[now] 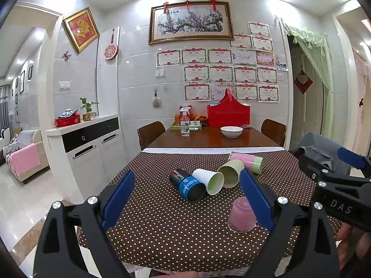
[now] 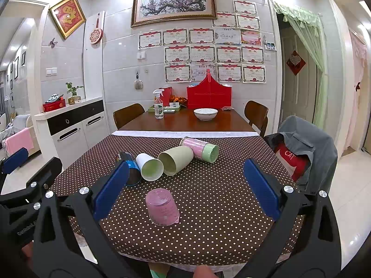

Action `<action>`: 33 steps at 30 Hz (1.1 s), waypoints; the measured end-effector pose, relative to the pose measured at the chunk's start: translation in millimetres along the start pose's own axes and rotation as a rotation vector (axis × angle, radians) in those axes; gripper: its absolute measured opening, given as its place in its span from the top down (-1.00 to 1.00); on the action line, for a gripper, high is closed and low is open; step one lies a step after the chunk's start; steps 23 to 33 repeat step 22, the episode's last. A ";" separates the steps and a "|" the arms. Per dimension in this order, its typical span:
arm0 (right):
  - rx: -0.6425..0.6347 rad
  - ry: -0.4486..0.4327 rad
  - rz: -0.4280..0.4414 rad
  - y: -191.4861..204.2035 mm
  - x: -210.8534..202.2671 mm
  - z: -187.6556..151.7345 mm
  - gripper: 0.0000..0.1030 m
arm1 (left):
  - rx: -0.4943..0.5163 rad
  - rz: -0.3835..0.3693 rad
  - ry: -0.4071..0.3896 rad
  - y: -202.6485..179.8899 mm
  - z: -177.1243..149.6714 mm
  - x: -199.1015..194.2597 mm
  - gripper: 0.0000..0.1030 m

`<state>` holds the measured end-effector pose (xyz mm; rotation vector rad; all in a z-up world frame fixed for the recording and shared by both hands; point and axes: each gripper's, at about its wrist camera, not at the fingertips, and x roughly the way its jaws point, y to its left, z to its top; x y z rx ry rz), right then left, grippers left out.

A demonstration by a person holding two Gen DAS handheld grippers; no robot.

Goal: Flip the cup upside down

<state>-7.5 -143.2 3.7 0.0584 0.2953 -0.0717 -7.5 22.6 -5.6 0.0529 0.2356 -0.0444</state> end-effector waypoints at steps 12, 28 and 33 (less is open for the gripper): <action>0.006 0.011 0.011 -6.3 3.2 -3.0 -0.88 | 0.001 0.001 -0.007 -0.4 0.4 0.7 -0.75; 0.007 0.011 0.012 -6.9 3.4 -3.8 -0.88 | 0.027 0.021 0.002 -3.6 -0.6 1.5 -0.75; 0.007 0.011 0.012 -6.9 3.4 -3.8 -0.88 | 0.027 0.021 0.002 -3.6 -0.6 1.5 -0.75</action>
